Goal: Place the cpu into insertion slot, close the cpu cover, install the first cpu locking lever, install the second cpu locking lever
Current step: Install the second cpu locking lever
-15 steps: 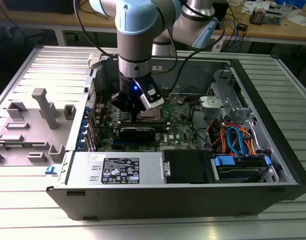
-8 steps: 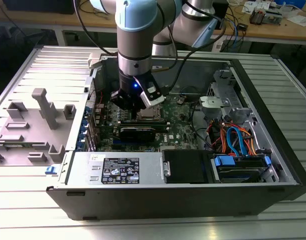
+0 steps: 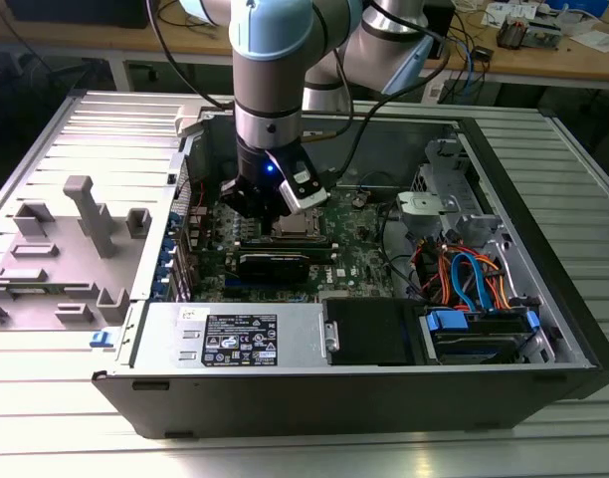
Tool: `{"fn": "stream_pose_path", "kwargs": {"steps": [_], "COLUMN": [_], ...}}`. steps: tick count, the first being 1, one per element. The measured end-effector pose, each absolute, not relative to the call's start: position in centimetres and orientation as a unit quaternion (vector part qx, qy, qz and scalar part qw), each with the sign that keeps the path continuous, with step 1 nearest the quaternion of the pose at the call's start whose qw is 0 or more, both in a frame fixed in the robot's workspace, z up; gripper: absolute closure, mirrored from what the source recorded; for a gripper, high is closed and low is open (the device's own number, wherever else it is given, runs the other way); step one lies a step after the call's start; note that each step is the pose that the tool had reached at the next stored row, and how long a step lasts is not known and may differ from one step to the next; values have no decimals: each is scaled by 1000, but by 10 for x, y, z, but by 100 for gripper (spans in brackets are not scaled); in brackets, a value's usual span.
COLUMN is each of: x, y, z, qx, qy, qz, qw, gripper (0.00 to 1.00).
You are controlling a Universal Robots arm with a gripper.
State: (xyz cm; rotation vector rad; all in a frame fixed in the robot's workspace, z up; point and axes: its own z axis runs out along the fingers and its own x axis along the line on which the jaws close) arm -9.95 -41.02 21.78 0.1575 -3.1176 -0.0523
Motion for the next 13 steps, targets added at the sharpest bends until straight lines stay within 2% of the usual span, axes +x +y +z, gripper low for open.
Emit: {"fn": "stream_pose_path", "kwargs": {"steps": [13], "x": [-99], "y": [-410], "z": [232], "qx": [50], "qy": [-999], "qz": [-17], "qw": [11], "gripper": [89]}}
